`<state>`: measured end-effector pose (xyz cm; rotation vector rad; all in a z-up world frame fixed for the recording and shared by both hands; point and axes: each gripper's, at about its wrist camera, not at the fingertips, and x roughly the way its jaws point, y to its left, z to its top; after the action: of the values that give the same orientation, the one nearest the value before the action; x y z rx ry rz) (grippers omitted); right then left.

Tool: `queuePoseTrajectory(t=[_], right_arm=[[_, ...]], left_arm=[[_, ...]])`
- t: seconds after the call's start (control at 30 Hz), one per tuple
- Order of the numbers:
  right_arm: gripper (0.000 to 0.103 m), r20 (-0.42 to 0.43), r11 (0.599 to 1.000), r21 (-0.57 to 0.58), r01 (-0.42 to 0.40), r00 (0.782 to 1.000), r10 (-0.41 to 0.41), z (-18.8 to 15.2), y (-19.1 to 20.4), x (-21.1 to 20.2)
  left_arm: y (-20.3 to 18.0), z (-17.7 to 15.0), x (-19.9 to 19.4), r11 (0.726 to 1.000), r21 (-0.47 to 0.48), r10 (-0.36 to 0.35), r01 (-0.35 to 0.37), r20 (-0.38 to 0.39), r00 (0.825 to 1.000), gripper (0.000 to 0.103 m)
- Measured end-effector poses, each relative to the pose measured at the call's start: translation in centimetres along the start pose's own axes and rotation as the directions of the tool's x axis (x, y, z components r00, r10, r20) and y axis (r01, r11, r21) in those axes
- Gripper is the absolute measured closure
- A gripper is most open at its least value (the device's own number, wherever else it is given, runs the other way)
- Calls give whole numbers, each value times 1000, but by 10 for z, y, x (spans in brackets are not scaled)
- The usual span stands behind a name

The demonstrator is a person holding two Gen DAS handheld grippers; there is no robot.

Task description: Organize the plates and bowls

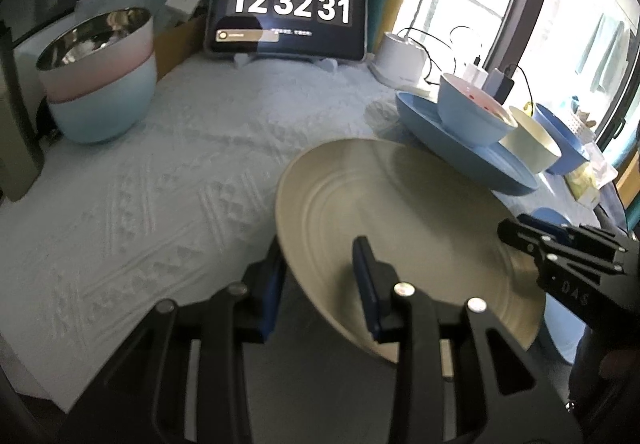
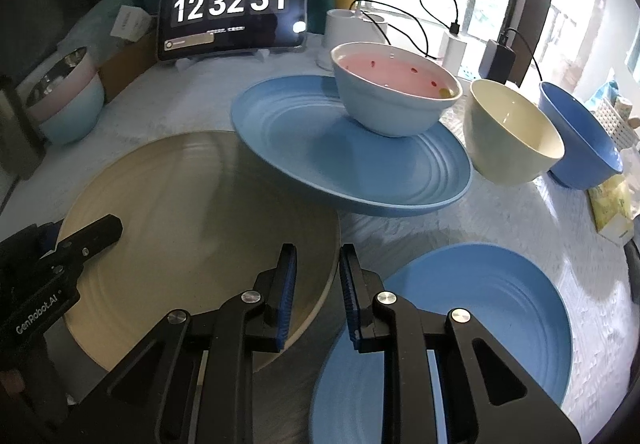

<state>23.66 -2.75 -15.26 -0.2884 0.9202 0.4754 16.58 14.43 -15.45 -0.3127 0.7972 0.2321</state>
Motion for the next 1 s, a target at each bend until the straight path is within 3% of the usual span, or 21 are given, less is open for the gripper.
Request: queuePoseTrajectory(t=[1.0], right_arm=[[79,61,999,-35,-22,998,24,-35,31,-50]], left_arm=[[17,-35,-54,1000,-20,14,-13,67,998,68]])
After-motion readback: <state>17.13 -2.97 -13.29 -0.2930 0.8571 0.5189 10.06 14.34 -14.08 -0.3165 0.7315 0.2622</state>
